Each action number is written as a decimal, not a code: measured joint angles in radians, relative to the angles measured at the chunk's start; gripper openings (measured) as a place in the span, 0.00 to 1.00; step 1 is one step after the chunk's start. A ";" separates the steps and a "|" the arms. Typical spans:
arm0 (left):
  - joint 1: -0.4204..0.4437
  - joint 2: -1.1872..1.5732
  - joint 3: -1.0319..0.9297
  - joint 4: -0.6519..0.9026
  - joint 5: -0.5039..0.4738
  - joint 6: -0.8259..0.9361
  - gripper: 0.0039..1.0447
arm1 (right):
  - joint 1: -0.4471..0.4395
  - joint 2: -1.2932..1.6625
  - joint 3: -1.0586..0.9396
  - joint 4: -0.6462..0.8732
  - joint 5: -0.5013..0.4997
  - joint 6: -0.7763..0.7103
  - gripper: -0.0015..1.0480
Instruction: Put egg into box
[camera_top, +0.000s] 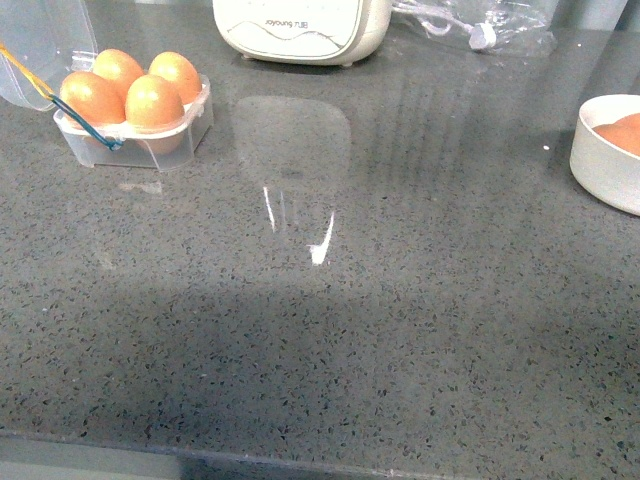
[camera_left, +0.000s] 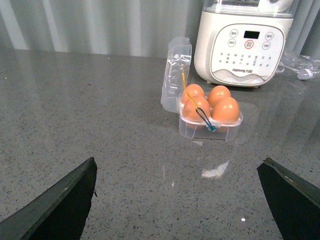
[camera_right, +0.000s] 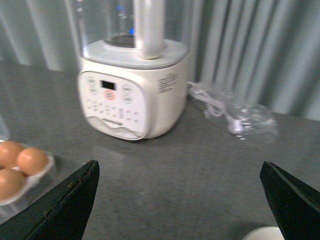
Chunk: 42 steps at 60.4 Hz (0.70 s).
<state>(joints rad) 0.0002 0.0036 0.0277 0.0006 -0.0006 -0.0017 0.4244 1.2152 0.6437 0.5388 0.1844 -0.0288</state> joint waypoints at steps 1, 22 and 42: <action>0.000 0.000 0.000 0.000 0.000 0.000 0.94 | -0.007 -0.024 -0.021 0.006 0.009 -0.012 0.93; 0.000 0.000 0.000 0.000 0.000 0.000 0.94 | -0.073 -0.229 -0.161 0.006 0.072 -0.053 0.92; 0.000 0.000 0.000 0.000 0.000 0.000 0.94 | -0.211 -0.425 -0.390 -0.014 0.022 0.017 0.32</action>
<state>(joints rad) 0.0002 0.0036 0.0277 0.0006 -0.0006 -0.0021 0.2131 0.7898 0.2535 0.5243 0.2062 -0.0116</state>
